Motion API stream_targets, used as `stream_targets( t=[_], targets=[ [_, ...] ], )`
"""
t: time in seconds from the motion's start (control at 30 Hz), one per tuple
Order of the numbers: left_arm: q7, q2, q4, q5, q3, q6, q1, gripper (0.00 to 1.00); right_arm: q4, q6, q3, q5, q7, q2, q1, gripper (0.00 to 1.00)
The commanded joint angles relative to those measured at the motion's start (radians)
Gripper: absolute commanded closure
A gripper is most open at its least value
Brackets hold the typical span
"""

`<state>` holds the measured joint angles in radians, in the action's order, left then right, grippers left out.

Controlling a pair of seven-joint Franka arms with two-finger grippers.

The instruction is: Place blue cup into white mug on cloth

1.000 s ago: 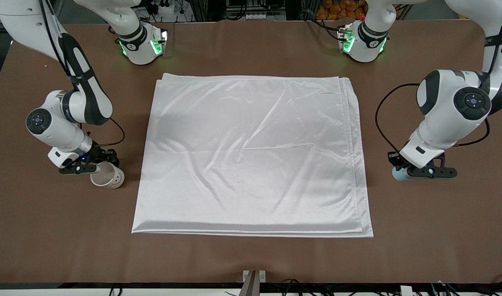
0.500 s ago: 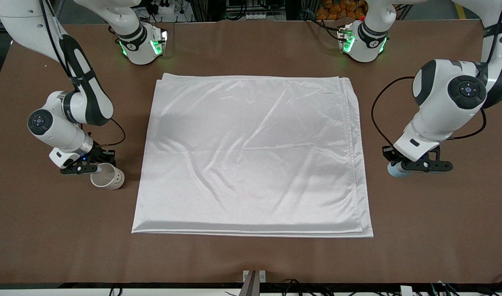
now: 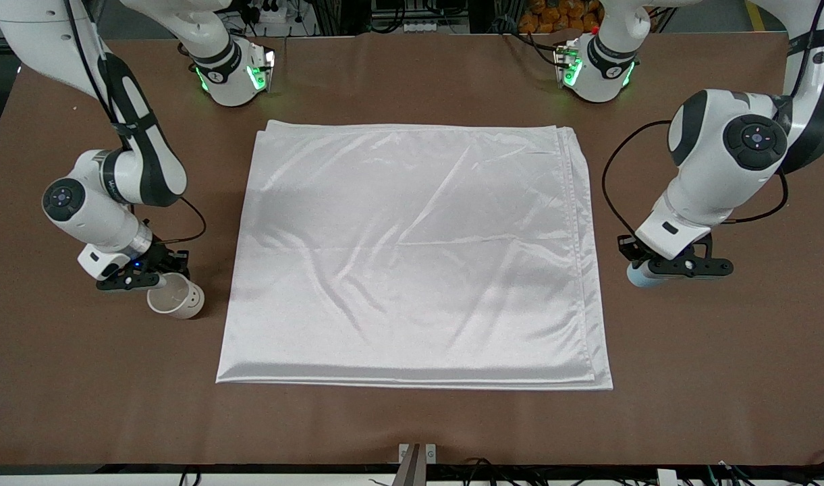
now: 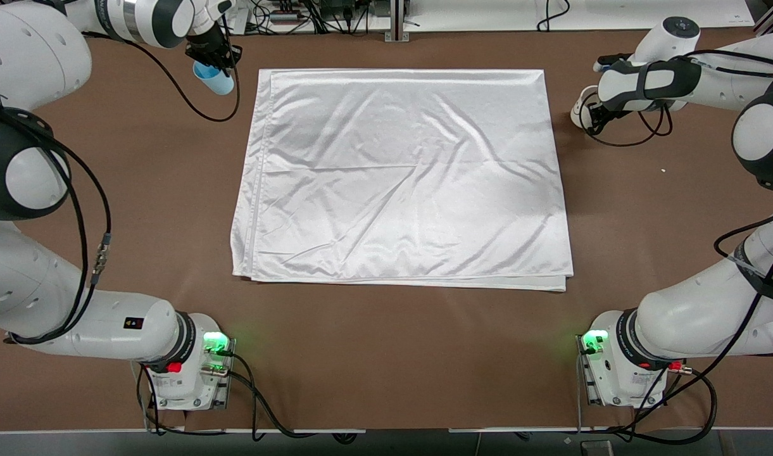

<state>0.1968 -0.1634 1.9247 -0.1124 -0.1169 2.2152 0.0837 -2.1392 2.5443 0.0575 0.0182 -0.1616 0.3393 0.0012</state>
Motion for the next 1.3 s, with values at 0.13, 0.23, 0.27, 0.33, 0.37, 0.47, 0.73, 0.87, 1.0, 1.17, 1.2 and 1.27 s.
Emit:
stream_targets(
  t=[0.13, 0.23, 0.27, 0.33, 0.37, 0.47, 0.73, 0.87, 1.0, 1.17, 1.2, 1.27],
  targets=[
    [0.030, 0.019, 0.005, -0.032, -0.007, -0.023, -0.002, 1.00, 0.174, -0.277, -0.001, 0.009, 0.013, -0.028, 0.017, 1.00],
    [0.027, 0.016, 0.004, -0.033, -0.006, -0.023, -0.005, 1.00, 0.211, -0.323, -0.001, 0.009, 0.025, -0.028, 0.028, 1.00],
    [0.027, 0.016, 0.001, -0.032, -0.006, -0.023, -0.005, 1.00, 0.219, -0.332, -0.001, 0.009, 0.033, -0.028, 0.031, 1.00],
    [0.029, 0.016, -0.006, -0.033, -0.006, -0.023, -0.007, 1.00, 0.232, -0.345, -0.001, 0.009, 0.047, -0.028, 0.045, 1.00],
    [0.029, 0.016, -0.006, -0.032, -0.006, -0.023, -0.007, 1.00, 0.239, -0.352, -0.001, 0.009, 0.054, -0.028, 0.051, 1.00],
    [0.029, 0.016, -0.006, -0.032, -0.006, -0.023, -0.010, 1.00, 0.262, -0.380, -0.001, 0.009, 0.076, -0.028, 0.072, 1.00],
    [0.030, 0.015, -0.006, -0.032, -0.006, -0.023, -0.009, 1.00, 0.320, -0.437, -0.001, 0.009, 0.175, -0.028, 0.160, 1.00],
    [0.030, 0.015, -0.006, -0.033, -0.006, -0.023, -0.010, 1.00, 0.335, -0.435, -0.001, 0.011, 0.194, -0.026, 0.210, 1.00],
    [0.030, 0.016, -0.006, -0.033, -0.006, -0.023, -0.009, 1.00, 0.346, -0.435, -0.001, 0.011, 0.250, -0.022, 0.259, 1.00],
    [0.030, 0.015, -0.006, -0.032, -0.006, -0.023, -0.010, 1.00, 0.346, -0.430, -0.001, 0.040, 0.287, -0.017, 0.328, 1.00],
    [0.030, 0.013, -0.006, -0.032, -0.006, -0.023, -0.010, 1.00, 0.347, -0.429, 0.001, 0.054, 0.298, -0.016, 0.345, 1.00],
    [0.030, 0.013, -0.006, -0.033, -0.006, -0.023, -0.012, 1.00, 0.348, -0.423, 0.001, 0.077, 0.332, -0.011, 0.375, 1.00]
  ],
)
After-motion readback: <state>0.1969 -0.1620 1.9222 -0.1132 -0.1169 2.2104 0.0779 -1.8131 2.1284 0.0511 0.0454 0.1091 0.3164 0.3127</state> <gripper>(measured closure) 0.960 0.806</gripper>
